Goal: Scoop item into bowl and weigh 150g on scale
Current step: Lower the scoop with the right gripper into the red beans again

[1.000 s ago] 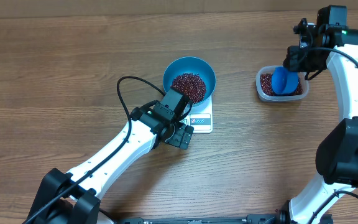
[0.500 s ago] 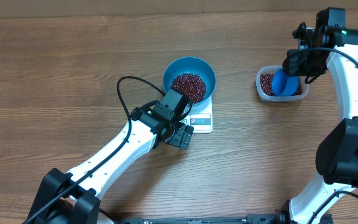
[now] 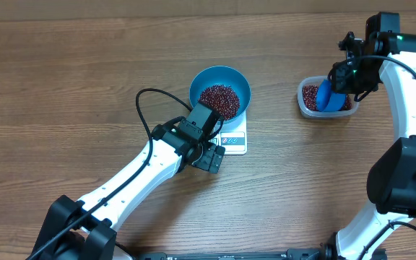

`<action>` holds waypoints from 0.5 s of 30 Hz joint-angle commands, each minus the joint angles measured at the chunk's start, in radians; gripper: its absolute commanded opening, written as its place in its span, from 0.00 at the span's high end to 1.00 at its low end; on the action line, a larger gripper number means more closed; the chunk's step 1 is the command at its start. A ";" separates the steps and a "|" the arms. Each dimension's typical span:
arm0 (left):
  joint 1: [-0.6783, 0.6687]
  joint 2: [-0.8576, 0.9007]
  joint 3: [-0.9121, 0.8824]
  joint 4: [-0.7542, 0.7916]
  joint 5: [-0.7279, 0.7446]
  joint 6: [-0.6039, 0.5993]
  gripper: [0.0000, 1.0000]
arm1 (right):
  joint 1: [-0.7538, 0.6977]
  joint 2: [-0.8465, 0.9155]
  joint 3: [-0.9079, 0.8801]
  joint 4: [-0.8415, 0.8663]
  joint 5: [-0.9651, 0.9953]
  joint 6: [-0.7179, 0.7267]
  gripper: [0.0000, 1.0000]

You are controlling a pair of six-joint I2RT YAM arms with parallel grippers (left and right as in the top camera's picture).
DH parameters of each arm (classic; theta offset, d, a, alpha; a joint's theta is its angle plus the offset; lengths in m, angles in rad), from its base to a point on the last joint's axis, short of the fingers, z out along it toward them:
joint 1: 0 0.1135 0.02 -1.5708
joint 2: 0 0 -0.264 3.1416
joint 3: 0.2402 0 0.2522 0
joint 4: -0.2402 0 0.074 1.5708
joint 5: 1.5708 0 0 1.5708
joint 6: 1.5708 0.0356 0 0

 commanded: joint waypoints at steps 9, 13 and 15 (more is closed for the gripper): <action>-0.007 -0.007 -0.005 0.003 -0.010 0.020 0.00 | 0.004 -0.003 0.002 -0.006 -0.007 0.000 0.96; -0.007 -0.007 -0.005 0.003 -0.010 0.019 0.00 | 0.004 -0.011 0.048 -0.021 -0.005 0.000 0.96; -0.007 -0.007 -0.005 0.003 -0.010 0.020 0.00 | 0.004 -0.016 0.080 -0.029 -0.005 -0.004 0.96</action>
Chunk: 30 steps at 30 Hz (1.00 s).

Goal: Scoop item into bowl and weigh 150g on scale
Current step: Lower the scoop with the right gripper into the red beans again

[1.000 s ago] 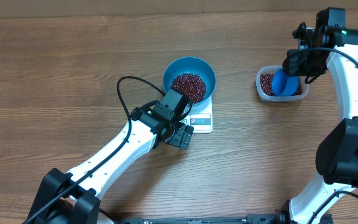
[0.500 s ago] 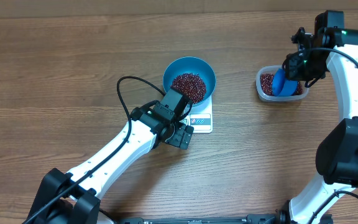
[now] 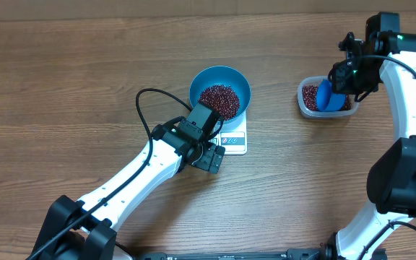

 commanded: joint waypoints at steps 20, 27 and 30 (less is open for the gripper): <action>-0.007 -0.007 -0.005 0.003 -0.010 0.020 0.00 | 0.231 -0.024 0.121 -0.098 0.517 -0.024 0.96; -0.007 -0.007 -0.005 0.003 -0.010 0.020 0.00 | 0.238 -0.022 0.014 0.003 0.584 -0.022 0.96; -0.007 -0.007 -0.005 0.003 -0.010 0.020 0.01 | 0.238 -0.022 -0.026 0.044 0.660 -0.023 0.96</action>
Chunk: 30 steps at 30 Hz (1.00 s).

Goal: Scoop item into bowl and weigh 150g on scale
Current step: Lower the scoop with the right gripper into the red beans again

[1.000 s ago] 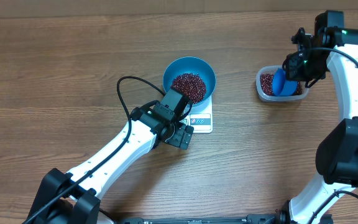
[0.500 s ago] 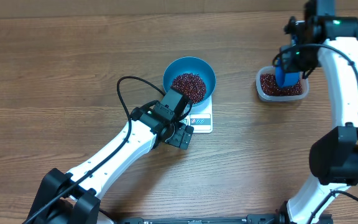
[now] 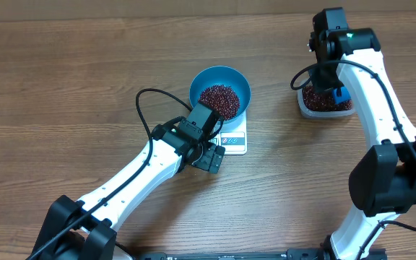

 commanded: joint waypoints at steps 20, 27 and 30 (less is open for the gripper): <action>-0.007 -0.007 -0.005 0.003 -0.010 0.020 0.01 | 0.000 -0.020 -0.208 0.181 -0.203 0.053 0.96; -0.007 -0.007 -0.005 0.003 -0.010 0.020 0.00 | -0.006 -0.020 -0.208 0.190 -0.272 0.162 0.96; -0.007 -0.007 -0.005 0.003 -0.010 0.020 0.01 | -0.018 -0.020 -0.206 0.192 -0.271 0.162 0.96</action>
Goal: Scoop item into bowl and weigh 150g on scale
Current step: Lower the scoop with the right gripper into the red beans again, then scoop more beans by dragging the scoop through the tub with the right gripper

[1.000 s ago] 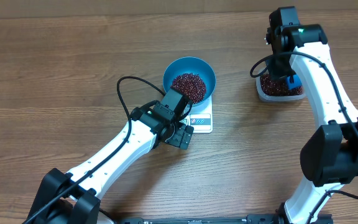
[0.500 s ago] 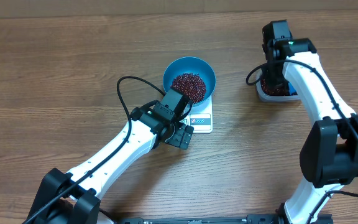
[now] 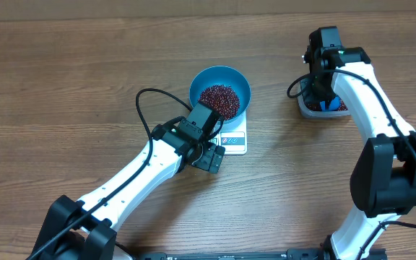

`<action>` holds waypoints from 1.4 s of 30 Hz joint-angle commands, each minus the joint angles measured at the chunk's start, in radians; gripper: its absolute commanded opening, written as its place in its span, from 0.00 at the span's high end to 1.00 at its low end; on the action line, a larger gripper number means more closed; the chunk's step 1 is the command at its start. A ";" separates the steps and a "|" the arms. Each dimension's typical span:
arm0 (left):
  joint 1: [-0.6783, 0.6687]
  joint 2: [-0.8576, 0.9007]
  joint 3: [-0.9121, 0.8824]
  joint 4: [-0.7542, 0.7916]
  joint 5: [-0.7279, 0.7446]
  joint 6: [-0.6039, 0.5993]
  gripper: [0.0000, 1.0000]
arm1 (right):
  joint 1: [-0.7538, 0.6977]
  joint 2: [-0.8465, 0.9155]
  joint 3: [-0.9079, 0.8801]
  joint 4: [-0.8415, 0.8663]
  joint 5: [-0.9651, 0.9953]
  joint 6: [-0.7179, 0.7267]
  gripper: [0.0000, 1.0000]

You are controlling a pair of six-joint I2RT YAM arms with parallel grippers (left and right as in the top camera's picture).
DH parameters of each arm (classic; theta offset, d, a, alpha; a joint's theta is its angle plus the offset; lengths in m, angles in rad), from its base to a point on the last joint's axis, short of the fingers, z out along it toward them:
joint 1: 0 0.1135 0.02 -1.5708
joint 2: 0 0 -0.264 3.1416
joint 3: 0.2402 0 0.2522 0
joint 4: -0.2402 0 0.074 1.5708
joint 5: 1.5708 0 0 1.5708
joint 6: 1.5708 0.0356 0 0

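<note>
A blue bowl (image 3: pixel 238 81) with a heap of red beans (image 3: pixel 219 97) stands on a small white scale (image 3: pixel 235 139). A clear tub (image 3: pixel 304 108) of red beans sits at the right. My right gripper (image 3: pixel 324 100) points down into this tub, shut on a blue scoop (image 3: pixel 331 105); only a sliver of the scoop shows under the wrist. The left gripper (image 3: pixel 211 157) lies low on the table at the scale's front left corner, and its jaws are too dark to read.
The left arm's black cable (image 3: pixel 150 97) loops over the table left of the bowl. The right arm (image 3: pixel 370 94) reaches in from the right edge. Bare wooden tabletop (image 3: pixel 63 87) surrounds the scale and tub.
My right wrist has shifted slightly left and lower over the tub, covering more of the scoop and the beans. The left arm, bowl and scale are unchanged.
The right gripper first held the blue scoop in the tub from its right side, wrist far right, and stayed so half a second later. Then the wrist stood over the tub's back left. Now it sits lower over the tub. The left arm stayed still.
</note>
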 commanded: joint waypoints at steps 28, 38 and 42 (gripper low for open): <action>-0.007 -0.007 -0.005 0.003 -0.010 0.020 0.00 | -0.341 -0.015 0.029 -0.012 -0.787 0.065 0.96; -0.007 -0.007 -0.005 0.003 -0.010 0.020 0.01 | -0.363 -0.015 0.029 -0.016 -0.787 0.066 0.96; -0.007 -0.007 -0.005 0.003 -0.010 0.020 0.00 | -0.404 -0.015 0.030 -0.033 -0.787 0.066 0.96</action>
